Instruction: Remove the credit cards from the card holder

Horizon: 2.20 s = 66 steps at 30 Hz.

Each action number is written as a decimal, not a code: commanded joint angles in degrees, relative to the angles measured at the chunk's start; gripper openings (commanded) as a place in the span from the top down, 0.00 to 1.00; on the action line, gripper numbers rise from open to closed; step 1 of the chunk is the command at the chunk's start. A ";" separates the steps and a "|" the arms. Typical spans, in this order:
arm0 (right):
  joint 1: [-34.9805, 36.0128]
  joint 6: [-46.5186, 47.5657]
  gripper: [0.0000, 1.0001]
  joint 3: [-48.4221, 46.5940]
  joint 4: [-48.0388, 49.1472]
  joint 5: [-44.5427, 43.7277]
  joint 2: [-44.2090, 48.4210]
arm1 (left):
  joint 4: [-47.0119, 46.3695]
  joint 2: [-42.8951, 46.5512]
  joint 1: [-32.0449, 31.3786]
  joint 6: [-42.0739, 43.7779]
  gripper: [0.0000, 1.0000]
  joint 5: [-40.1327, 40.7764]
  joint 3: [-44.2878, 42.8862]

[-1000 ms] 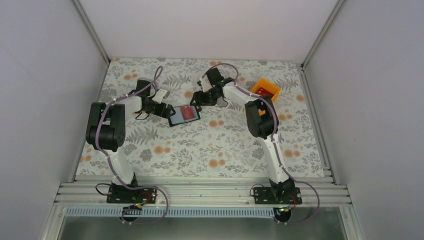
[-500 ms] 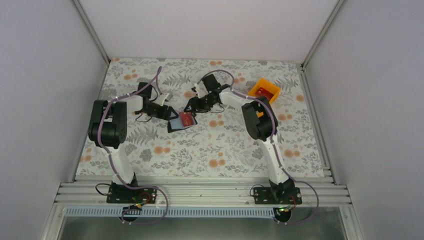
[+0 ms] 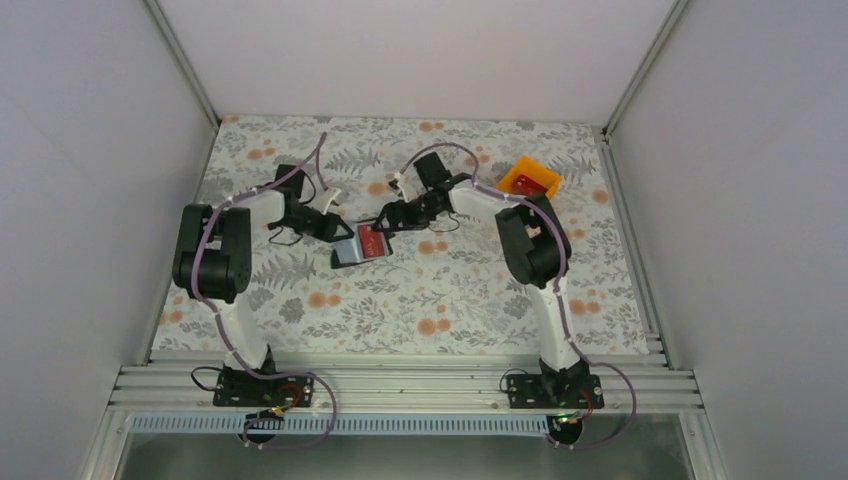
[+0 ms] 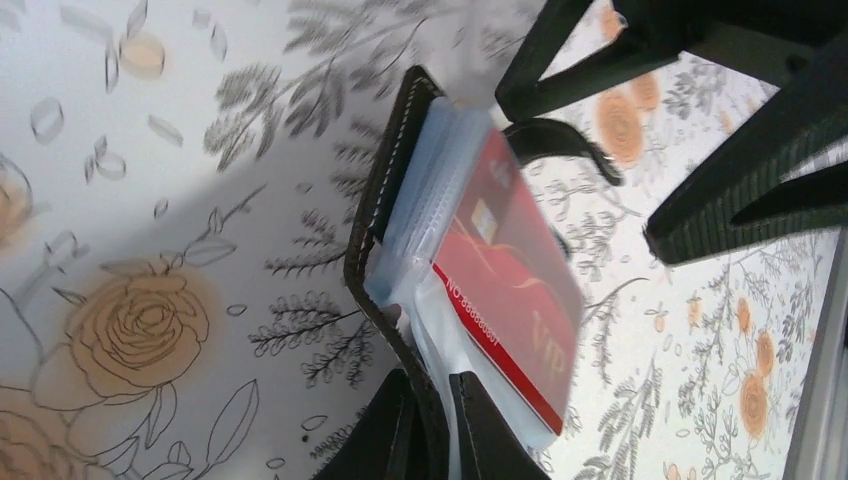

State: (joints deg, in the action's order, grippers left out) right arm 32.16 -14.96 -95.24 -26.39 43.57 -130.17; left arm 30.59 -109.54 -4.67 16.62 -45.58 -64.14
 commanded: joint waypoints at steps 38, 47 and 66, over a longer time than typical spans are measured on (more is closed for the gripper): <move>-2.39 17.65 0.96 11.30 12.32 19.52 21.19 | 9.60 17.58 4.72 9.44 0.47 2.44 -14.28; -1.89 3.23 0.96 6.11 9.85 -3.44 21.34 | 10.70 20.74 7.25 9.28 0.41 3.24 -21.80; 1.40 7.92 0.96 0.52 5.37 -0.82 25.13 | 11.60 16.30 -3.60 5.43 0.64 -9.35 -19.44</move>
State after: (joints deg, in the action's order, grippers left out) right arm 32.99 -10.17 -95.55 -22.94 36.51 -110.15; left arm 45.34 -93.71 -9.15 23.83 -53.25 -83.85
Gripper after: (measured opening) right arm 0.133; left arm 0.364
